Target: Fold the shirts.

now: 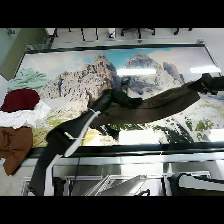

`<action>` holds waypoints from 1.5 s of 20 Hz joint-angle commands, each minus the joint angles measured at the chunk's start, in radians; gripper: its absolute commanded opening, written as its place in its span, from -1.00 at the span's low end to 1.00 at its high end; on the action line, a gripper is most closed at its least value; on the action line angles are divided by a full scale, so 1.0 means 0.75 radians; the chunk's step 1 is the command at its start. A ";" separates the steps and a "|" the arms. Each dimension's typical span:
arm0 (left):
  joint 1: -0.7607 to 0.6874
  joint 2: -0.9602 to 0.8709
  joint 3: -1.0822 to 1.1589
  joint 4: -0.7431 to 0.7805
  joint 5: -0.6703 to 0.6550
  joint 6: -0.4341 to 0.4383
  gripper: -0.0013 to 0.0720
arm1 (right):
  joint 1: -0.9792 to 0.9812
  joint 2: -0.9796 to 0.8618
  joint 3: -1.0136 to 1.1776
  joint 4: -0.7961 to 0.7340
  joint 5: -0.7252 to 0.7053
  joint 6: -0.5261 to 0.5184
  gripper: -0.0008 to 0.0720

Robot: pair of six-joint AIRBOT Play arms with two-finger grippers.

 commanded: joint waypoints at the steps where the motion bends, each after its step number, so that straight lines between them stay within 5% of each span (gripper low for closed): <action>1: -0.085 -0.165 0.130 -0.112 -0.030 -0.068 -0.92 | 0.019 0.081 -0.001 0.058 -0.036 0.034 -0.93; 8: -0.038 -0.134 0.130 -0.175 0.091 -0.078 -0.92 | 0.073 0.100 -0.001 0.057 -0.052 0.070 -0.93; 13: 0.234 0.193 0.130 -0.166 0.586 0.066 -0.92 | 0.161 0.122 -0.001 0.083 -0.056 0.153 -0.93; 16: 0.513 0.529 0.116 -0.027 0.798 0.058 -0.92 | 0.335 0.148 -0.001 0.083 0.005 0.215 -0.93; 19: 0.804 0.943 -0.042 0.079 0.792 0.059 -0.92 | 0.655 0.129 -0.001 0.082 0.315 0.303 -0.93; 24: 1.201 1.393 -0.349 0.120 0.763 0.120 -0.92 | 1.449 -0.212 0.000 0.078 1.128 0.313 -0.90; 25: 1.251 1.451 -0.416 0.119 0.755 0.134 -0.92 | 1.595 -0.317 0.003 0.077 1.291 0.307 -0.42; 26: 1.285 1.498 -0.482 0.119 0.743 0.145 -0.92 | 1.713 -0.419 0.014 0.073 1.416 0.275 0.57; 27: 1.314 1.544 -0.553 0.119 0.717 0.156 -0.92 | 1.783 -0.502 0.038 0.046 1.456 0.273 0.93; 30: 1.349 1.641 -0.729 0.109 0.637 0.194 -0.92 | 1.704 -0.516 0.080 -0.109 1.259 0.295 0.93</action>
